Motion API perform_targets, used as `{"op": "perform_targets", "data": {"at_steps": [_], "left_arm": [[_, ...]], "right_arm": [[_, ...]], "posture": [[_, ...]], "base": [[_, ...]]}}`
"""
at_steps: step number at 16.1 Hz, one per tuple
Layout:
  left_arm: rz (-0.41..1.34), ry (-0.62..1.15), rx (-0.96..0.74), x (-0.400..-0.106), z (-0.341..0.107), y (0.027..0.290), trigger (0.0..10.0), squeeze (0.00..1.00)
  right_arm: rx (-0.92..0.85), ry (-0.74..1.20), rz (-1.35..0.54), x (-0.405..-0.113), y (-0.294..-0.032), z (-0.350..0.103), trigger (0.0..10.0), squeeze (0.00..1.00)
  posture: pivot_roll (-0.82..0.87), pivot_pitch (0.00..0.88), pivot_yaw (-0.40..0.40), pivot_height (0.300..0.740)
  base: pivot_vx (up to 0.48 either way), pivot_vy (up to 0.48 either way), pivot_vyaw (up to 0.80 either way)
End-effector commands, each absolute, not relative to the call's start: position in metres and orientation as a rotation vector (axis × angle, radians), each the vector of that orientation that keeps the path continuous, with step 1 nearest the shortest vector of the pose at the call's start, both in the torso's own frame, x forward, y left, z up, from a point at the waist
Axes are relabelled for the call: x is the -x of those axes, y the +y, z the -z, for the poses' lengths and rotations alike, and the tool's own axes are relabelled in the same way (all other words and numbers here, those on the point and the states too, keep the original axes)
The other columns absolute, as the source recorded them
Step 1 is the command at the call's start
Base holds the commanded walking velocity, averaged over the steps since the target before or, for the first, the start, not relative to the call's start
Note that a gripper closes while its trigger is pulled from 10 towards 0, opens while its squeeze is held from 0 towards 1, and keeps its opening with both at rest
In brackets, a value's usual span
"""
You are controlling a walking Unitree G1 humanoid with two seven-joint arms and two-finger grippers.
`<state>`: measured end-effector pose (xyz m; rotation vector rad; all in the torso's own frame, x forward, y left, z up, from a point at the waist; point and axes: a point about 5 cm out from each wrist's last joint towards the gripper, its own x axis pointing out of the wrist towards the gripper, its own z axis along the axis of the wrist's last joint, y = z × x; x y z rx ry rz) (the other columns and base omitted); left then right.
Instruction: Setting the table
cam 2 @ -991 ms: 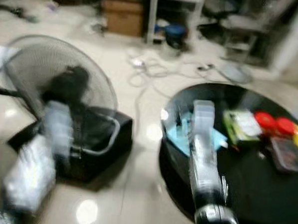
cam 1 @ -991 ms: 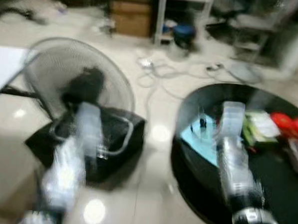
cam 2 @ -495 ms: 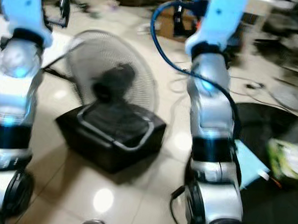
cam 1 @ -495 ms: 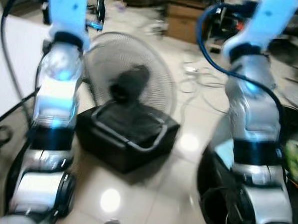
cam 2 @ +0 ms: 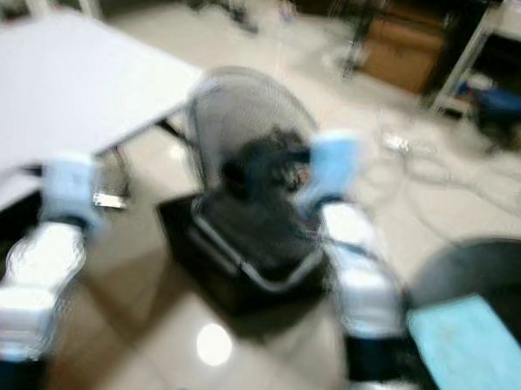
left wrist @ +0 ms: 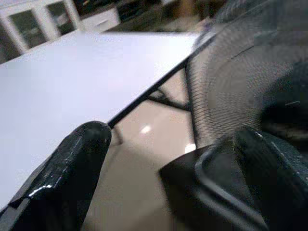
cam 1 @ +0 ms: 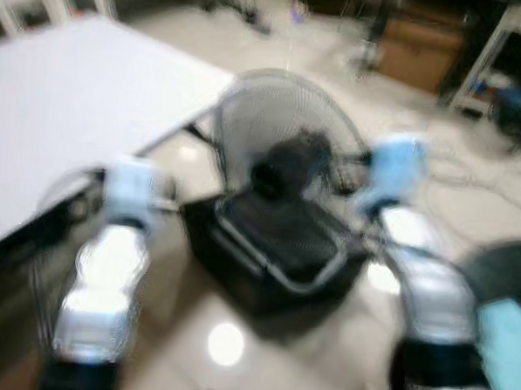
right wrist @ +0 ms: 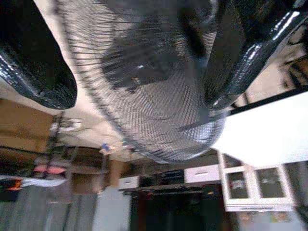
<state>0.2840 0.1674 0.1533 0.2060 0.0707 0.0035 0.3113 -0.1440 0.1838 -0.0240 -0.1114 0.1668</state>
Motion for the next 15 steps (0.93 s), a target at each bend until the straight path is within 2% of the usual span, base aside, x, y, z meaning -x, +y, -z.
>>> {"op": "perform_targets", "data": {"at_steps": [1,4,7,10,15], "left_arm": [[0.0,0.069,-0.208,-0.279,-0.158,0.17,10.0,0.0],[0.119,-0.004,-0.175,-0.272,-0.167,0.143,10.0,0.0],[0.161,0.028,-0.131,-0.284,-0.167,0.134,10.0,0.0],[0.207,0.074,-0.135,-0.282,-0.154,0.127,10.0,0.0],[0.117,0.086,-0.146,-0.278,-0.143,0.135,10.0,0.0]], "right_arm": [[-0.004,-0.112,-0.202,-0.305,-0.136,-0.185,10.0,0.0],[-0.06,-0.017,-0.257,-0.281,-0.124,-0.16,10.0,0.0],[-0.012,-0.008,-0.198,-0.287,-0.128,-0.161,10.0,0.0],[0.034,-0.004,-0.176,-0.287,-0.121,-0.164,10.0,0.0],[0.06,0.02,-0.246,-0.286,-0.106,-0.161,10.0,0.0]], "posture": [[0.05,0.0,-0.023,0.74],[0.04,0.0,0.021,0.74],[-0.01,0.0,0.065,0.74],[-0.05,0.0,0.105,0.74],[-0.01,0.0,0.059,0.74]], "base": [[0.0,0.0,0.79],[0.0,0.0,0.8],[0.0,0.0,0.8],[0.0,0.0,0.8],[0.0,0.0,0.8]]}}
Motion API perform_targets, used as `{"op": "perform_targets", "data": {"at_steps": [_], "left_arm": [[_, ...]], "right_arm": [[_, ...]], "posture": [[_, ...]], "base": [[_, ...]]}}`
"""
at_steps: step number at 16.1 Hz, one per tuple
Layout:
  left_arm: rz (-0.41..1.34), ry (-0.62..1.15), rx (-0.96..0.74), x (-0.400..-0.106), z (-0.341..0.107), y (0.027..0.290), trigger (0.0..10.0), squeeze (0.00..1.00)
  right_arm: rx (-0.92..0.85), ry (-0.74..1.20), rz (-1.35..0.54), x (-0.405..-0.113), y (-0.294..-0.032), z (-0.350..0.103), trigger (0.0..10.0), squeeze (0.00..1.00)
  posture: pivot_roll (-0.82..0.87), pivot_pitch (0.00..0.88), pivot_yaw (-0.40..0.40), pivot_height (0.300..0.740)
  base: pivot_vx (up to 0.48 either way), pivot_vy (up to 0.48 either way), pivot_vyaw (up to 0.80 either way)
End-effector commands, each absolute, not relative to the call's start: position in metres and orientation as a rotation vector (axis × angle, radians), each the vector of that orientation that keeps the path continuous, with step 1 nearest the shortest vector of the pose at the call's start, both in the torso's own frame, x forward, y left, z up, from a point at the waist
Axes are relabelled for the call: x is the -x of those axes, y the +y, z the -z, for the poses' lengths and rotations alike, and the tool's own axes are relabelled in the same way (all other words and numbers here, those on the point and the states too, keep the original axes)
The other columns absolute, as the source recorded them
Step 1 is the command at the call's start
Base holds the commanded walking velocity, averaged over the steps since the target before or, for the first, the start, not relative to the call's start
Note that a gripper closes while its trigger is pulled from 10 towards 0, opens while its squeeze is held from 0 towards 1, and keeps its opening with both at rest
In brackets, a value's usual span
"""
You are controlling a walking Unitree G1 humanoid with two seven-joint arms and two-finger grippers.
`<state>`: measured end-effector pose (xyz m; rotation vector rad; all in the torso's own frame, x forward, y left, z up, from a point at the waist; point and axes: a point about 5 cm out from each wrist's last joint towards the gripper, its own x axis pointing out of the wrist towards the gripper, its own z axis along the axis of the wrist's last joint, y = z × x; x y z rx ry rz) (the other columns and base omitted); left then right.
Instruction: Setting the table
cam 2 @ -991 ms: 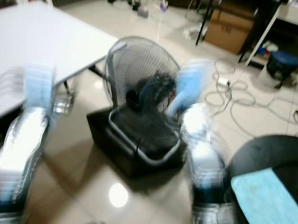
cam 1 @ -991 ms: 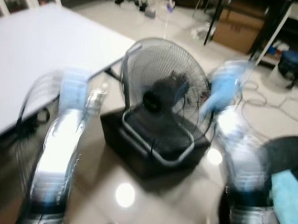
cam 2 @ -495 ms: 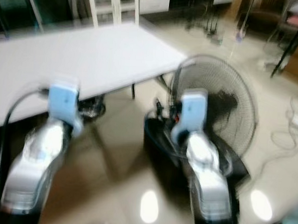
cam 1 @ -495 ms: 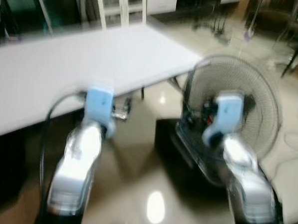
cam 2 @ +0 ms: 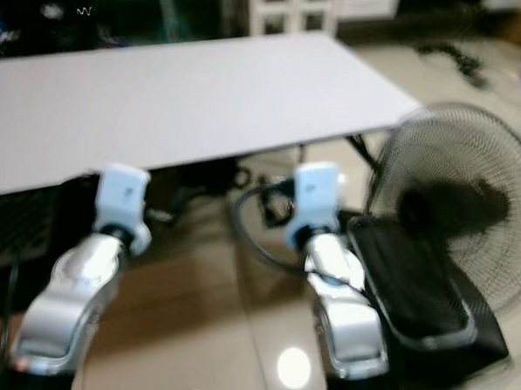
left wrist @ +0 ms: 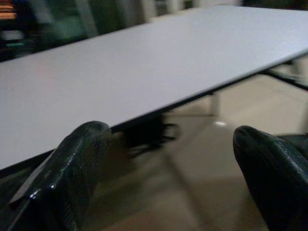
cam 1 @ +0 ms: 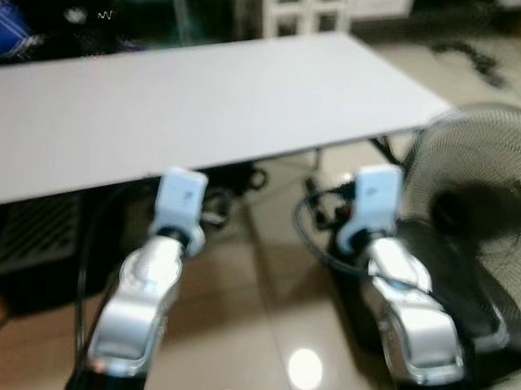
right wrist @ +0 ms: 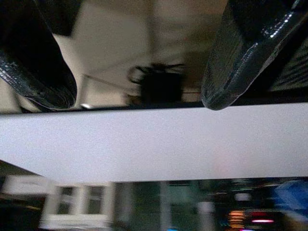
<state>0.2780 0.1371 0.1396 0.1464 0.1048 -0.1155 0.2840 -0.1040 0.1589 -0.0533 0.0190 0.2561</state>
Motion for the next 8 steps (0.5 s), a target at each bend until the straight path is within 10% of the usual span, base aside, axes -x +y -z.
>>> {"op": "perform_targets", "data": {"at_steps": [1,8], "left_arm": [[0.097,0.069,-0.154,-0.2755,-0.1439,0.1392,10.0,0.0],[0.081,0.021,-0.234,-0.2678,-0.1455,0.1381,10.0,0.0]], "right_arm": [[0.077,0.019,-0.264,-0.2851,-0.1035,-0.1616,10.0,0.0],[0.067,0.017,-0.29,-0.2822,-0.1066,-0.1648,10.0,0.0]], "posture": [[-0.01,0.0,0.051,0.74],[0.0,0.0,0.007,0.74]], "base": [[0.0,0.0,0.8],[0.0,0.0,0.8]]}}
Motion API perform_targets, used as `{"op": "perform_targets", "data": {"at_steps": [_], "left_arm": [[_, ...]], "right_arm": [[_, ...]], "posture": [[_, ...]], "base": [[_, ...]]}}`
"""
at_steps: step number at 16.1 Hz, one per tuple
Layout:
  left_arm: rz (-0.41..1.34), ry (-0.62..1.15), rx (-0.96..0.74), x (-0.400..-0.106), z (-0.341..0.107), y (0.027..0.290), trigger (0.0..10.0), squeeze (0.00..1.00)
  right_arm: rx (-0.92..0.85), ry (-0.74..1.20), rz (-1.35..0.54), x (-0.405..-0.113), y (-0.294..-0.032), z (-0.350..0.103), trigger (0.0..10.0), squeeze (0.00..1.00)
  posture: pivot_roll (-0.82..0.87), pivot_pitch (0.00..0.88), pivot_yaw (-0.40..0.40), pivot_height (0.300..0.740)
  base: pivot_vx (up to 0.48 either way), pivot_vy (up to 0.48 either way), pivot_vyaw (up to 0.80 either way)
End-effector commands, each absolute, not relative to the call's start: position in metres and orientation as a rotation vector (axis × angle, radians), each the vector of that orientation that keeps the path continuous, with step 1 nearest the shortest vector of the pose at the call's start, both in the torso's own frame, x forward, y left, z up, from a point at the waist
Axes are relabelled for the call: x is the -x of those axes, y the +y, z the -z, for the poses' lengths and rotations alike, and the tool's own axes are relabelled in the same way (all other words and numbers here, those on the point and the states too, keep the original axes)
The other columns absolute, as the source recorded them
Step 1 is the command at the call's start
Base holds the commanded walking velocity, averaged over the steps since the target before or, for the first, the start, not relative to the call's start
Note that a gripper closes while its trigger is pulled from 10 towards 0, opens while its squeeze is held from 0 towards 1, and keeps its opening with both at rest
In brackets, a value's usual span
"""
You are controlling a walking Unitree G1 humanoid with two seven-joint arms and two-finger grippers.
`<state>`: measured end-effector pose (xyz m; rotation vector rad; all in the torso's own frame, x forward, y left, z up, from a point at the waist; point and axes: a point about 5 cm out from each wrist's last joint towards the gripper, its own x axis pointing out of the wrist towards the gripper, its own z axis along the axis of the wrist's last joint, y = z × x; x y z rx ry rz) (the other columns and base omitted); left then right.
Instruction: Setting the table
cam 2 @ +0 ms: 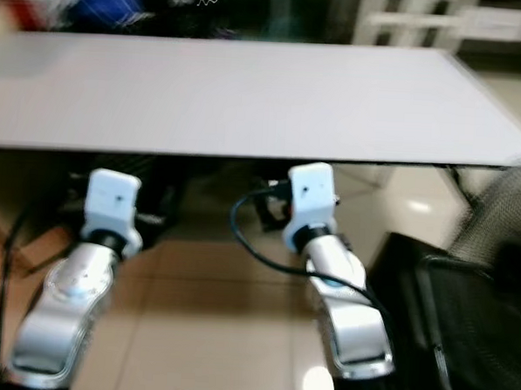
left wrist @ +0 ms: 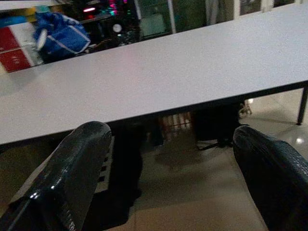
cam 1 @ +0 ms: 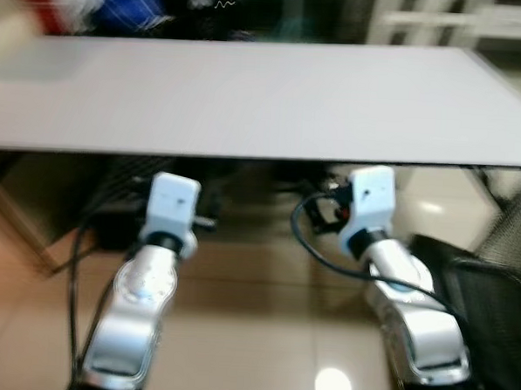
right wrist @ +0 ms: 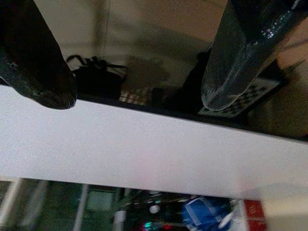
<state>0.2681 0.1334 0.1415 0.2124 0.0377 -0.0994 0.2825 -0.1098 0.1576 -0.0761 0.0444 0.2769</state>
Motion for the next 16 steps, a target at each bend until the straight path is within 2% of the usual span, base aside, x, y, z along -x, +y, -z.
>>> {"op": "perform_targets", "data": {"at_steps": [1,5,6,9,11,16], "left_arm": [[0.082,0.018,-0.235,-0.268,-0.146,0.138,10.0,0.0],[0.045,-0.003,-0.205,-0.267,-0.15,0.141,10.0,0.0],[0.031,0.0,-0.202,-0.268,-0.15,0.145,10.0,0.0],[0.027,0.0,-0.216,-0.27,-0.153,0.149,10.0,0.0],[0.016,0.016,-0.227,-0.269,-0.151,0.151,10.0,0.0],[0.005,0.007,-0.306,-0.276,-0.156,0.161,10.0,0.0]], "right_arm": [[0.078,0.014,-0.291,-0.283,-0.108,-0.166,10.0,0.0],[0.08,-0.019,-0.281,-0.282,-0.116,-0.175,10.0,0.0],[0.026,-0.031,-0.256,-0.283,-0.115,-0.176,10.0,0.0],[0.01,0.012,-0.232,-0.288,-0.118,-0.168,10.0,0.0],[-0.1,0.085,-0.18,-0.297,-0.128,-0.157,10.0,0.0],[-0.059,0.066,-0.077,-0.311,-0.14,-0.152,10.0,0.0]], "posture": [[0.0,0.0,-0.001,0.74],[0.0,0.0,-0.01,0.74],[0.0,0.0,0.001,0.74],[0.01,0.0,-0.01,0.74],[0.02,0.0,-0.029,0.74],[0.04,0.0,-0.025,0.74]], "base": [[0.0,0.0,0.8],[0.0,0.0,0.8],[0.0,0.0,0.0],[0.0,0.0,0.0],[0.0,0.457,0.0],[0.0,0.467,0.0]]}}
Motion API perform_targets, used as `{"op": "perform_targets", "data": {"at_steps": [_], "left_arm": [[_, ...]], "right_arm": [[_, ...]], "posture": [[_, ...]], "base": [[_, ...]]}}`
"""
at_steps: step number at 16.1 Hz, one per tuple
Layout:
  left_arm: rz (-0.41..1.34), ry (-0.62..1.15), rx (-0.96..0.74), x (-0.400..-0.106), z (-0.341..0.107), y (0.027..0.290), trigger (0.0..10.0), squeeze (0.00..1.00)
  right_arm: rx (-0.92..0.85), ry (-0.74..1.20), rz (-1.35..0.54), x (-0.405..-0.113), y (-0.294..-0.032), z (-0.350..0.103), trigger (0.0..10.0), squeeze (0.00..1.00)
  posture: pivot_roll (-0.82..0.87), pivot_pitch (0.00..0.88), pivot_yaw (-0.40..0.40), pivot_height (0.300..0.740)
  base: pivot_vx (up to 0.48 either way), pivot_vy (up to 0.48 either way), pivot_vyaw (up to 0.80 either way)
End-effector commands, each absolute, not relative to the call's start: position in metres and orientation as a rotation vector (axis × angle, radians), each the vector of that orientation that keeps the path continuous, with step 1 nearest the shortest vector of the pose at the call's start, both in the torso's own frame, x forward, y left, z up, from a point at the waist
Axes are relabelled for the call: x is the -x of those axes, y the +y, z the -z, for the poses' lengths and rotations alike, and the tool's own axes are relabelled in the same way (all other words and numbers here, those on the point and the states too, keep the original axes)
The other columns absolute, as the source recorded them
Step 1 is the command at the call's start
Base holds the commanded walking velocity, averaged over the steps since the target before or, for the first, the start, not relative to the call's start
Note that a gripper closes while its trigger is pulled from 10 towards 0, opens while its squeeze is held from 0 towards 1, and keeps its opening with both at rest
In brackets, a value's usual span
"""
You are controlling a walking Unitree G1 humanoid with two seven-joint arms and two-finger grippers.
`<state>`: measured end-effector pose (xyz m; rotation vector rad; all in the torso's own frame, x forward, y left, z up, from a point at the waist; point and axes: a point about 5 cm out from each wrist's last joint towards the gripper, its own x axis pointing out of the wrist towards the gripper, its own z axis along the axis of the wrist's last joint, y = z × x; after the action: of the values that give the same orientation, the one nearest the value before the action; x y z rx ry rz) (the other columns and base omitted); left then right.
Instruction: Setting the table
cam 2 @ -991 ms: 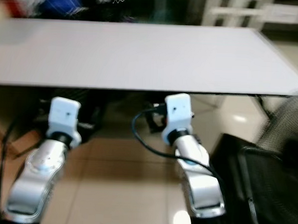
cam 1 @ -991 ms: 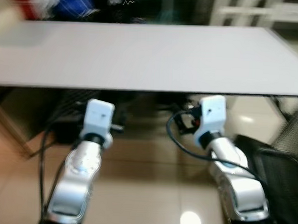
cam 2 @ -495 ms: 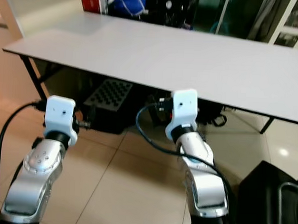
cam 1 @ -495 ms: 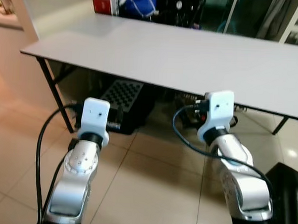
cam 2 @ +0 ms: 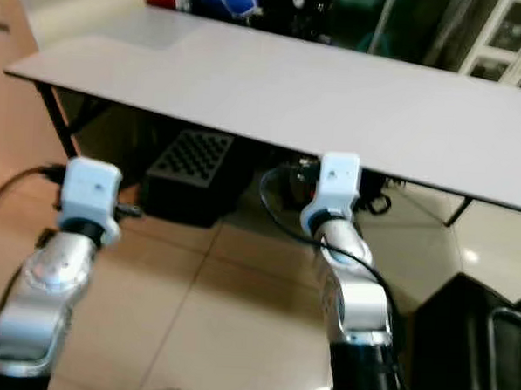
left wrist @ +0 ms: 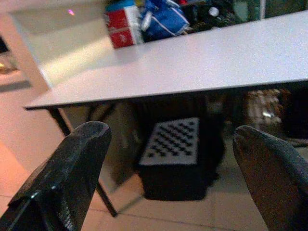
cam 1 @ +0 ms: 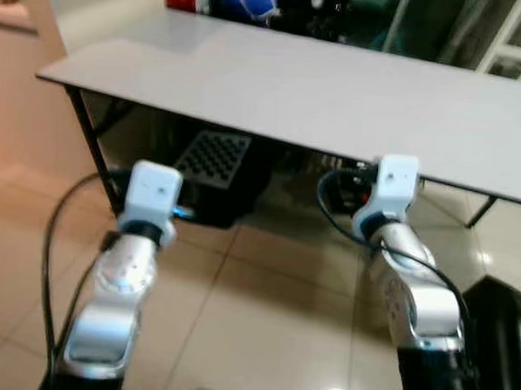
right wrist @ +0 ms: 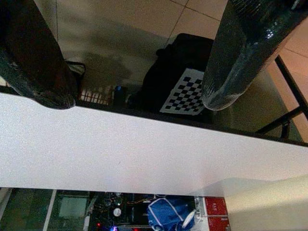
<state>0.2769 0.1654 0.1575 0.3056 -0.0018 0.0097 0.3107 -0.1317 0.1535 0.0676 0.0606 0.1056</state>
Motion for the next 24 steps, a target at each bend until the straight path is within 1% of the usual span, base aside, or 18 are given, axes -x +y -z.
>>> {"op": "perform_targets", "data": {"at_steps": [1,6,8,9,12,18,19,21,24], "left_arm": [[0.0,0.013,-0.319,-0.278,-0.154,0.164,10.0,0.0],[-0.01,-0.003,-0.308,-0.287,-0.159,0.16,10.0,0.0],[-0.014,0.003,-0.3,-0.287,-0.158,0.16,10.0,0.0],[-0.025,0.013,-0.297,-0.288,-0.157,0.161,10.0,0.0],[-0.056,0.009,-0.223,-0.288,-0.159,0.158,10.0,0.0],[-0.051,0.01,-0.198,-0.284,-0.156,0.157,10.0,0.0],[-0.039,0.006,-0.186,-0.283,-0.157,0.156,10.0,0.0],[-0.033,0.002,-0.174,-0.283,-0.158,0.155,10.0,0.0],[-0.024,-0.009,-0.173,-0.28,-0.162,0.155,10.0,0.0]], "right_arm": [[-0.118,0.072,-0.069,-0.311,-0.14,-0.15,10.0,0.0],[-0.132,0.057,-0.109,-0.312,-0.135,-0.149,10.0,0.0],[-0.124,0.06,-0.125,-0.313,-0.13,-0.148,10.0,0.0],[-0.135,0.065,-0.124,-0.313,-0.13,-0.148,10.0,0.0],[-0.116,0.078,-0.109,-0.314,-0.135,-0.145,10.0,0.0],[-0.087,0.069,-0.117,-0.31,-0.133,-0.146,10.0,0.0],[-0.09,0.077,-0.143,-0.309,-0.131,-0.145,10.0,0.0],[-0.085,0.075,-0.168,-0.307,-0.128,-0.145,10.0,0.0],[-0.085,0.069,-0.19,-0.306,-0.124,-0.146,10.0,0.0]], "posture": [[0.02,0.0,-0.017,0.74],[0.04,0.0,-0.033,0.74],[0.03,0.0,-0.029,0.74],[0.02,0.0,-0.032,0.74],[0.03,0.0,-0.044,0.74],[0.04,0.0,-0.041,0.74],[0.04,0.0,-0.041,0.74],[0.04,0.0,-0.04,0.74],[0.04,0.0,-0.041,0.74]], "base": [[0.0,0.472,0.0],[0.0,0.474,0.0],[0.0,0.471,-0.8],[0.0,0.472,0.0],[0.0,0.0,0.0],[0.0,0.0,0.0],[0.0,0.0,0.0],[0.289,0.0,0.22],[0.449,0.0,0.8]]}}
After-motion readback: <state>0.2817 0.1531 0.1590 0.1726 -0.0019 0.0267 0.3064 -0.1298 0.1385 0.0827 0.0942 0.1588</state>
